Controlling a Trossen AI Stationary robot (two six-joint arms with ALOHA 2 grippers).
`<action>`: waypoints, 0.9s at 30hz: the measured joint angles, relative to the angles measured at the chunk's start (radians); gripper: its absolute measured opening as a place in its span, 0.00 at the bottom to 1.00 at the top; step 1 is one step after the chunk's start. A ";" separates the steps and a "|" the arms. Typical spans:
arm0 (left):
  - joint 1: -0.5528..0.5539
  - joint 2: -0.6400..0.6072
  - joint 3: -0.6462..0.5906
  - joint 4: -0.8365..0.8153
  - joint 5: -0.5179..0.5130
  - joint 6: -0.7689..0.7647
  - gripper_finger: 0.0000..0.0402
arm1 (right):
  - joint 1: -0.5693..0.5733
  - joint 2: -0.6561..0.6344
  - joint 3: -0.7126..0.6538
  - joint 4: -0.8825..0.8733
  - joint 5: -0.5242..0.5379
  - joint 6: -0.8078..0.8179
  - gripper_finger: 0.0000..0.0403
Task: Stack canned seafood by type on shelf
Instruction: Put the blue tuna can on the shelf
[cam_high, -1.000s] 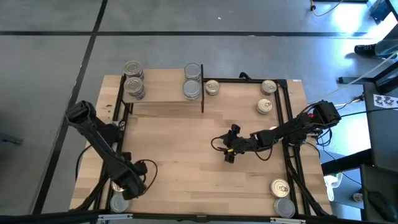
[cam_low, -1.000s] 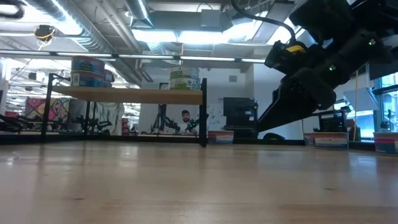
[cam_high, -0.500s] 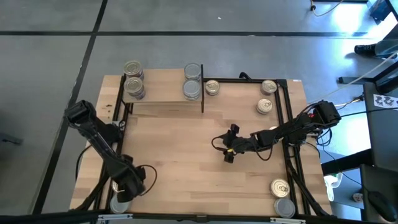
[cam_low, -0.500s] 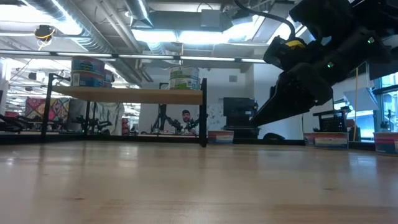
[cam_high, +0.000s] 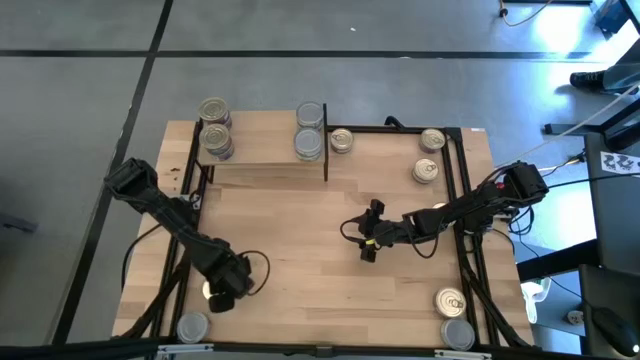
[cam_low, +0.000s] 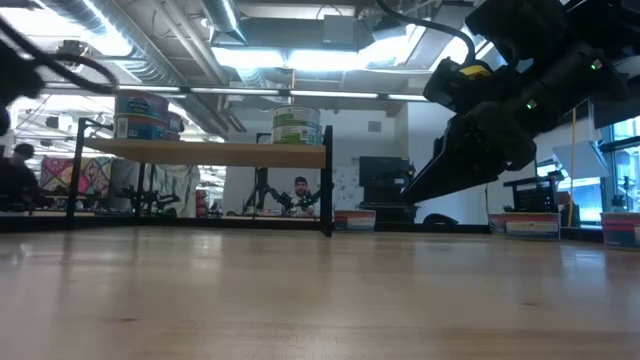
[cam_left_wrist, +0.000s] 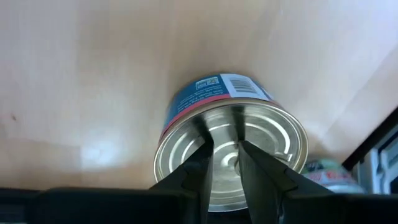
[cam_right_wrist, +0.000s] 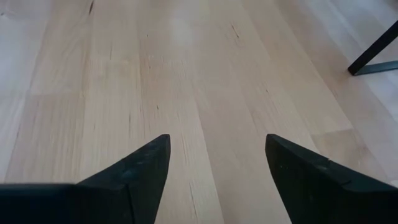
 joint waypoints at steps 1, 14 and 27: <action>0.015 0.000 0.000 0.001 -0.007 0.000 0.19 | 0.000 0.000 0.000 0.000 -0.003 0.000 0.66; 0.161 0.002 -0.002 0.295 -0.212 0.106 0.14 | 0.000 0.000 0.000 0.017 -0.009 -0.017 0.66; 0.237 0.006 -0.006 0.388 -0.411 0.235 0.08 | -0.001 0.000 0.000 0.020 0.009 -0.028 0.66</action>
